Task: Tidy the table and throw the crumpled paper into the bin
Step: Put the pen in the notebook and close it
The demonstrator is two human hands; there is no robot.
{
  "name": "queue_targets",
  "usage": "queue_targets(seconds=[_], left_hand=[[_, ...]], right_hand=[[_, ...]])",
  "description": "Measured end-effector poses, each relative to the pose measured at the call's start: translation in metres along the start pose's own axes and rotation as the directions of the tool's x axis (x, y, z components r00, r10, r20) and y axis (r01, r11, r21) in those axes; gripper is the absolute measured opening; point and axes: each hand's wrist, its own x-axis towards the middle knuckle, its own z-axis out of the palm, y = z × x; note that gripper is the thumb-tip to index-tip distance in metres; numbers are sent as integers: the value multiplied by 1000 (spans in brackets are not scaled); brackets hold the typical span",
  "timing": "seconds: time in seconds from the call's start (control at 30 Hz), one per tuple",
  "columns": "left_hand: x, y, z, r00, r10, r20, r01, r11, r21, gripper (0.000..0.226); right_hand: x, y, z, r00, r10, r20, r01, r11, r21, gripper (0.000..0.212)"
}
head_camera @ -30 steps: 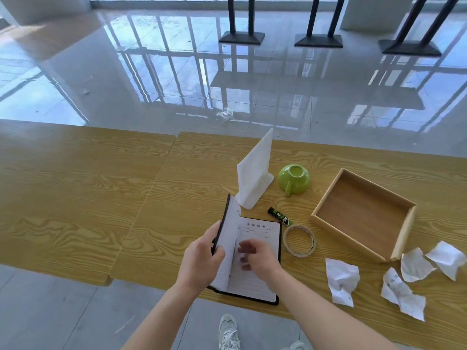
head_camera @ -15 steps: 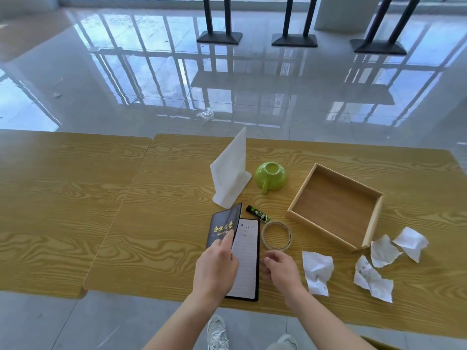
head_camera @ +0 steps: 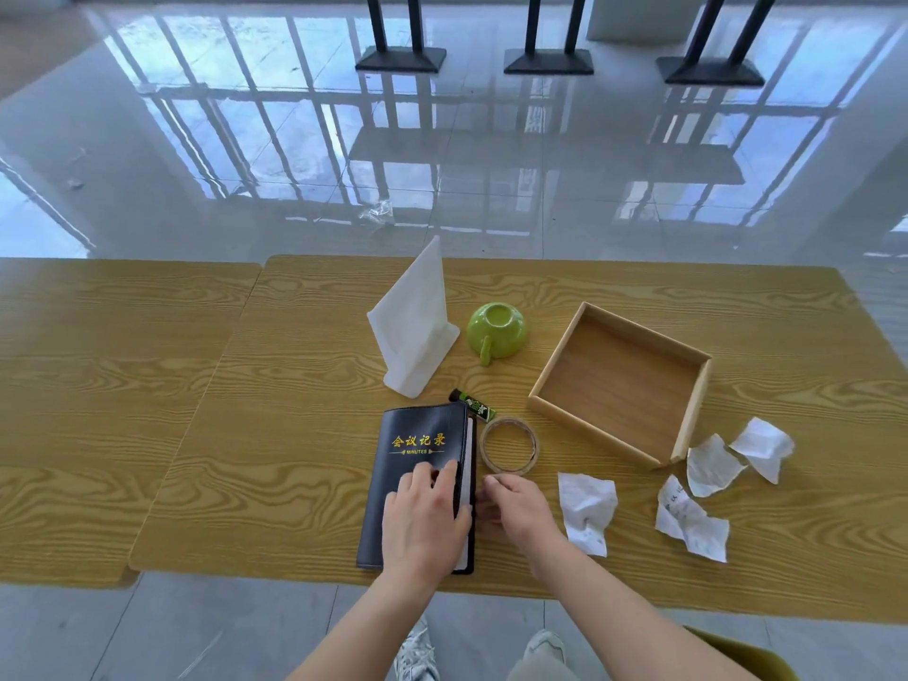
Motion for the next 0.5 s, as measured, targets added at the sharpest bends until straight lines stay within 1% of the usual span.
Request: queue_targets(seconds=[0.07, 0.13, 0.3, 0.4, 0.5], left_hand=[[-1, -2, 5, 1000, 11, 17, -11, 1000, -16, 58], [-4, -4, 8, 999, 34, 24, -34, 999, -32, 54], [-16, -26, 6, 993, 113, -30, -115, 991, -67, 42], [-19, -40, 4, 993, 119, -19, -120, 990, -69, 41], [-20, -52, 4, 994, 113, -5, -113, 991, -65, 43]], right_hand=[[-1, 1, -2, 1000, -4, 13, 5, 1000, -13, 29], [-3, 0, -3, 1000, -11, 18, 12, 999, -32, 29], [-5, -4, -2, 999, -34, 8, 35, 995, -94, 27], [-4, -7, 2, 997, -73, 8, 73, 978, -194, 29], [-3, -9, 9, 995, -91, -28, 77, 939, -334, 43]])
